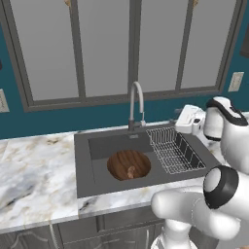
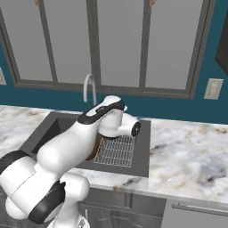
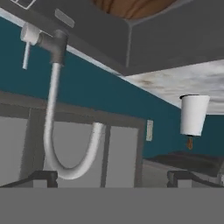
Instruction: Pick the potato from the cabinet and place it in the bowl. Then pick the bowl and place it in the sink. Then turn on the sink facuet.
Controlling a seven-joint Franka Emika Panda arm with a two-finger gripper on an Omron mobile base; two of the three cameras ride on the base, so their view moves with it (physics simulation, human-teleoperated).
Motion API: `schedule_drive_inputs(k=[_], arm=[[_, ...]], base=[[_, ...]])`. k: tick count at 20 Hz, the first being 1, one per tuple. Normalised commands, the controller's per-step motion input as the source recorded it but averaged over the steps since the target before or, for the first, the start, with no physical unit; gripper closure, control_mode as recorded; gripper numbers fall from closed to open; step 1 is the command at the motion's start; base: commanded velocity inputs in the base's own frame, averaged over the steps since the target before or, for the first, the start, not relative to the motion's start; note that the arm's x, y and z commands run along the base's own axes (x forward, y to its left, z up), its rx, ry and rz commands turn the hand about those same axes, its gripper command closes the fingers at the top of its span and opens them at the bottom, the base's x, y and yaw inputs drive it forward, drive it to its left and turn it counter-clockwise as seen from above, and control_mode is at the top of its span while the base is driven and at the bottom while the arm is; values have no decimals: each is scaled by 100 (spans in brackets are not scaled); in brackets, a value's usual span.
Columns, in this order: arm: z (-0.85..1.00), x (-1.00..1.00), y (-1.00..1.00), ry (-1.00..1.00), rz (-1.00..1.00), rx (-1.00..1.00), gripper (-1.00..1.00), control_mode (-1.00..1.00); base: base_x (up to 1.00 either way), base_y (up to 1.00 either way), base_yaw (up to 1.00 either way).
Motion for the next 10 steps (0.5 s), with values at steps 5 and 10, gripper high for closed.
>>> schedule_drive_inputs(k=[5, 10], arm=[[-26, 44, 10, 0, 1, 22, -100, -100], [-18, 20, 37, 0, 0, 1, -100, -100]], base=[[0, 0, 0], [0, 0, 0]])
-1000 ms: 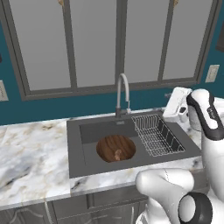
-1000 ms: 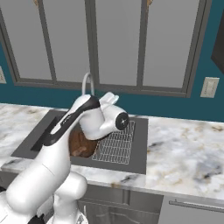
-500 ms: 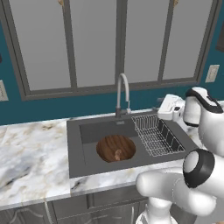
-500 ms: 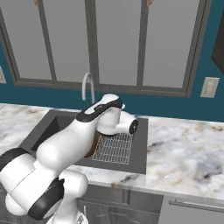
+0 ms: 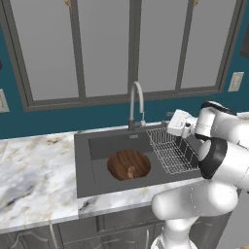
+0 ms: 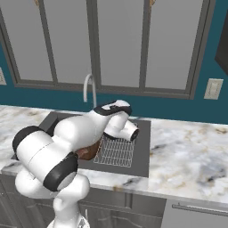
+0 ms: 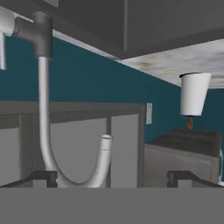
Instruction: Pick the potato from the cabinet and place it in the bowl. Then pick the bowl and place it in the sink. Then turn on the sink facuet.
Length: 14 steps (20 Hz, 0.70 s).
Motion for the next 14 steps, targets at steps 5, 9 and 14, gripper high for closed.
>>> schedule_drive_inputs(k=[5, 9, 14], arm=[[-13, 28, 27, 0, -4, 0, -100, -100], [-6, 50, 12, 0, -8, 0, -100, -100], [-21, 52, 9, 2, -8, 0, -100, -100]], base=[[0, 0, 0], [0, 0, 0], [0, 0, 0]])
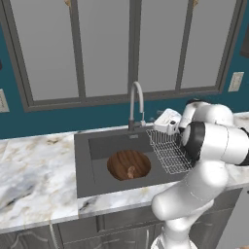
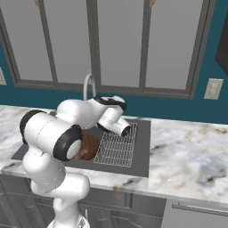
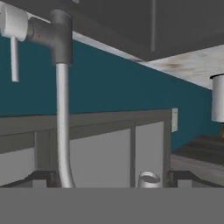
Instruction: Pick the potato from the cabinet and place it in the bowl. Then pick the bowl and place it in the sink. Then turn on the sink facuet.
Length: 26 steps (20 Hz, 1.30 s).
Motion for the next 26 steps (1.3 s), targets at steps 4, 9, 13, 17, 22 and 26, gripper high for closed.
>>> schedule_drive_inputs(k=[4, 9, 13, 17, 22, 26], arm=[[-34, 47, 0, 0, -4, 0, -100, -100], [-30, 55, 0, 0, -2, 2, -100, -100], [-24, 60, 0, 0, 0, 2, -100, -100], [-4, 41, -1, 0, 0, 6, -100, -100], [-2, 35, -6, 0, 0, 8, -100, -100], [-11, 28, -3, 0, 0, 6, -100, -100]], base=[[0, 0, 0], [0, 0, 0], [0, 0, 0], [0, 0, 0], [0, 0, 0], [0, 0, 0]])
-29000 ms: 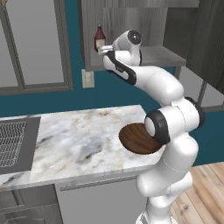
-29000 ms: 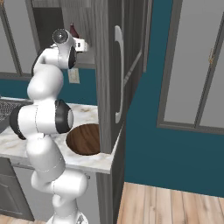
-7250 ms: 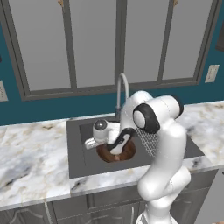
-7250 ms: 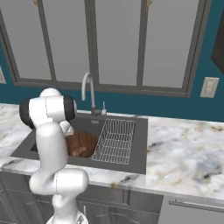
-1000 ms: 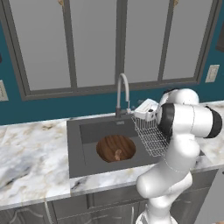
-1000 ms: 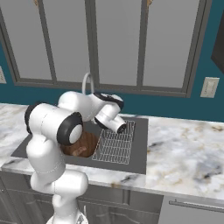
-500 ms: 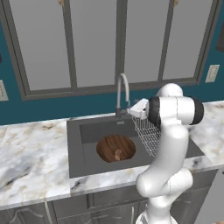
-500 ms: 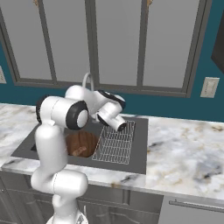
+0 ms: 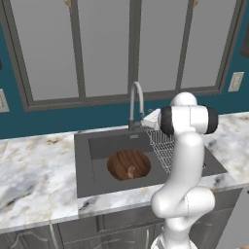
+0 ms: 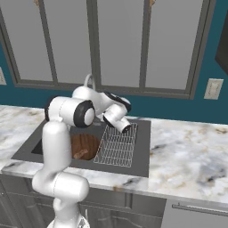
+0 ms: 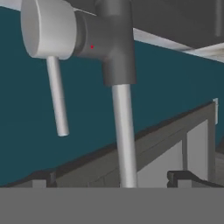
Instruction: Pick the potato from the cabinet and place it in the bowl. Then pick the bowl and place it in the sink. Then turn on the sink facuet.
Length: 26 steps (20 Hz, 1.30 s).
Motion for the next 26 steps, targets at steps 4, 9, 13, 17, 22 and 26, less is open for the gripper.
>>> schedule_drive_inputs(k=[4, 9, 13, 17, 22, 26], arm=[[-25, 18, 0, 0, 0, 4, -100, -100], [-31, 15, -1, 0, 0, 3, -100, -100], [-6, 20, 0, 0, -2, 2, -100, -100], [0, 22, 0, 0, -4, 0, -100, -100], [0, 22, 0, 0, -6, 0, -100, -100], [-4, 26, 0, 0, -9, 0, -100, -100]], base=[[0, 0, 0], [0, 0, 0], [0, 0, 0], [0, 0, 0], [0, 0, 0], [0, 0, 0]])
